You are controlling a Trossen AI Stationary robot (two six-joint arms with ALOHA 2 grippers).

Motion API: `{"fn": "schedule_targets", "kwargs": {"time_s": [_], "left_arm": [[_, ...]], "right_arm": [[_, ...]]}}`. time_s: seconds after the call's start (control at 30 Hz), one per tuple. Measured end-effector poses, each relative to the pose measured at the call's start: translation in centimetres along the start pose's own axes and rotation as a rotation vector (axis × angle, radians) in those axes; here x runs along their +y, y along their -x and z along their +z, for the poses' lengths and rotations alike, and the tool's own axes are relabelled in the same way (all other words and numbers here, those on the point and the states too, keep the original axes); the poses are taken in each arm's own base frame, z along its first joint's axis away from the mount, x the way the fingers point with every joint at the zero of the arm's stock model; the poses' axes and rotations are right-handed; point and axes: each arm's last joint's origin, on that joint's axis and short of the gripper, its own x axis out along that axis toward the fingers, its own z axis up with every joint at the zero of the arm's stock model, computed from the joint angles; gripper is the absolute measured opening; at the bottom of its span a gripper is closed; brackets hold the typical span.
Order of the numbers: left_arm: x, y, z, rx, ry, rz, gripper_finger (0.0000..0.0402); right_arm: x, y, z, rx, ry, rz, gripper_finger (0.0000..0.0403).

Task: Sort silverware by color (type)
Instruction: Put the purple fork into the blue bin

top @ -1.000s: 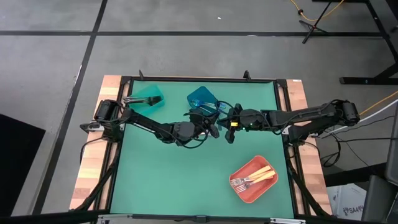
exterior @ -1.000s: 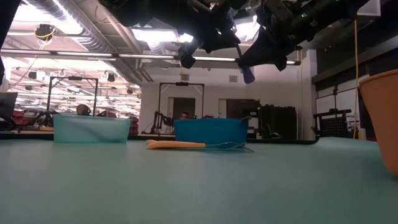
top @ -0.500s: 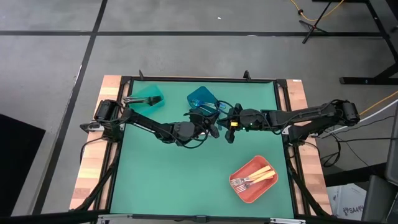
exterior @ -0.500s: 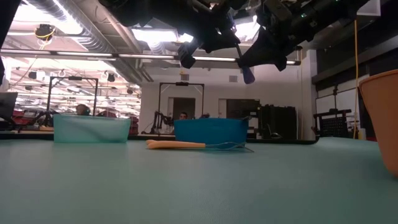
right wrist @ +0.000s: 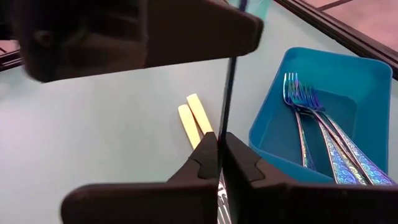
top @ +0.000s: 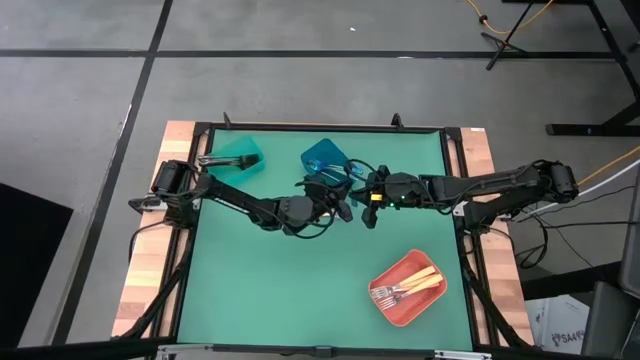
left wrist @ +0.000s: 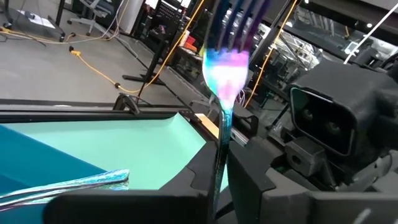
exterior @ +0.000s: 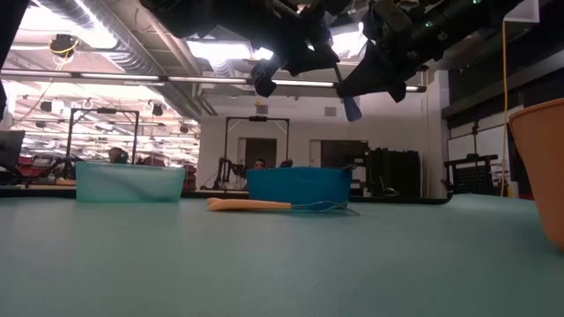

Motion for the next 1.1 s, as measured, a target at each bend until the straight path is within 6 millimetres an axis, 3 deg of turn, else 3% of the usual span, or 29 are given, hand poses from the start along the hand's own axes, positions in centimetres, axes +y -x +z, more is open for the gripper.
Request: {"fn": "schedule_targets", "kwargs": {"time_s": [0.3, 0.73, 1.1], "left_arm": [[0.0, 0.0, 0.0, -0.006, 0.002, 0.006, 0.0081], [0.5, 0.0, -0.6, 0.031, -0.072, 0.059, 0.0085], [1.4, 0.3, -2.4, 0.262, -0.227, -0.001, 0.0085]], "right_arm": [[-0.3, -0.1, 0.0, 0.006, -0.003, -0.003, 0.0], [-3.3, 0.5, 0.8, 0.094, -0.088, -0.022, 0.0], [-6.6, 2.4, 4.9, 0.204, -0.047, -0.096, 0.0]]}}
